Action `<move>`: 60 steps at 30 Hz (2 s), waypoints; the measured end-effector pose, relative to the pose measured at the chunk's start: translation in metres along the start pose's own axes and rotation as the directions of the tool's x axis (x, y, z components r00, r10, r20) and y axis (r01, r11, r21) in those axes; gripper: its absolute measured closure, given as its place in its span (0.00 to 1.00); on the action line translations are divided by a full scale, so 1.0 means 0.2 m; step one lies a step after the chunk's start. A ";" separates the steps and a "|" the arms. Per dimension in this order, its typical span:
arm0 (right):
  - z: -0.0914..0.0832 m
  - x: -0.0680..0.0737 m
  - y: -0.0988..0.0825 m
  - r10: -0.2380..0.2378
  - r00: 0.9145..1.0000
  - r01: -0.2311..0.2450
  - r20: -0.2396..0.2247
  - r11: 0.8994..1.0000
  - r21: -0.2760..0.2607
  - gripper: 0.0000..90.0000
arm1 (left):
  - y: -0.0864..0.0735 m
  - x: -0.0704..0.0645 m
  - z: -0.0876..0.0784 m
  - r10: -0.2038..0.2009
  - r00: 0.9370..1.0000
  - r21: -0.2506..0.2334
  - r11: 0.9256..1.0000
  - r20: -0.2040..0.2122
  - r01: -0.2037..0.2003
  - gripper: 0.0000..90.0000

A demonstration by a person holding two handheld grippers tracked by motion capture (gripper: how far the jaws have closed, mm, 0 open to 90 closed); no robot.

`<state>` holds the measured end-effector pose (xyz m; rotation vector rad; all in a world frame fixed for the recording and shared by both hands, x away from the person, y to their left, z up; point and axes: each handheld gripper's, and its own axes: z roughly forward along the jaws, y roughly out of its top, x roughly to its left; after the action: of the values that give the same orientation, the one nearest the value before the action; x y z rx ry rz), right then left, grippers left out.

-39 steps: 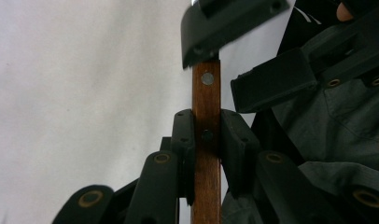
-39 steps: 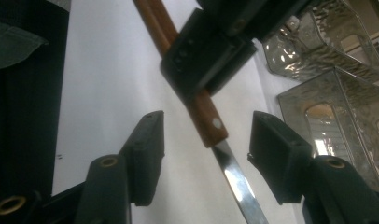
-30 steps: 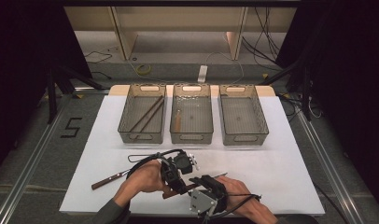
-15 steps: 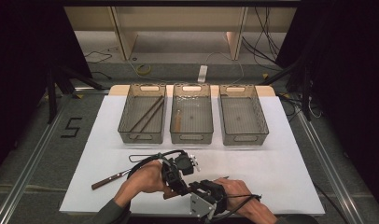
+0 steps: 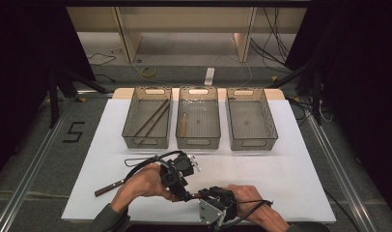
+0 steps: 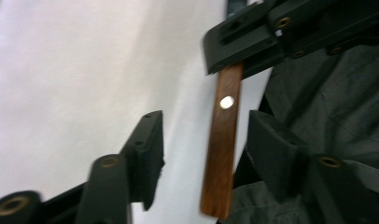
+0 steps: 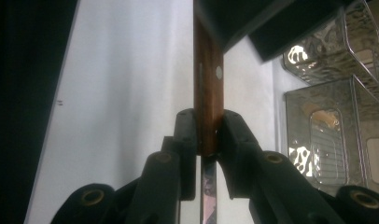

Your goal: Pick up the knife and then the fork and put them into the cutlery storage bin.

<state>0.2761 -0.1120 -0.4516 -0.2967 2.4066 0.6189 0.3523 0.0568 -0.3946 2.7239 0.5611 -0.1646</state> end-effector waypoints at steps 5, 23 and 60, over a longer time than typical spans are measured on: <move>-0.01 -0.03 -0.03 0.016 1.000 -0.016 0.001 1.000 0.021 0.87 | -0.06 0.04 -0.06 -0.041 0.998 -0.080 0.996 -0.043 0.038 0.33; -0.11 -0.29 -0.29 0.423 0.906 -0.424 0.035 0.906 0.022 0.87 | -0.35 0.19 -0.12 -0.260 0.957 -0.381 0.904 -0.127 0.195 0.21; -0.10 -1.11 -0.71 0.917 0.392 -0.919 0.075 0.394 -0.019 0.87 | -0.73 0.33 -0.13 -0.462 0.856 -0.494 0.814 -0.231 0.306 0.19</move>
<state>0.4885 -0.2325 -0.3492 1.1979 2.3186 1.0280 0.3545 0.2151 -0.4293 2.1652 1.1121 0.3140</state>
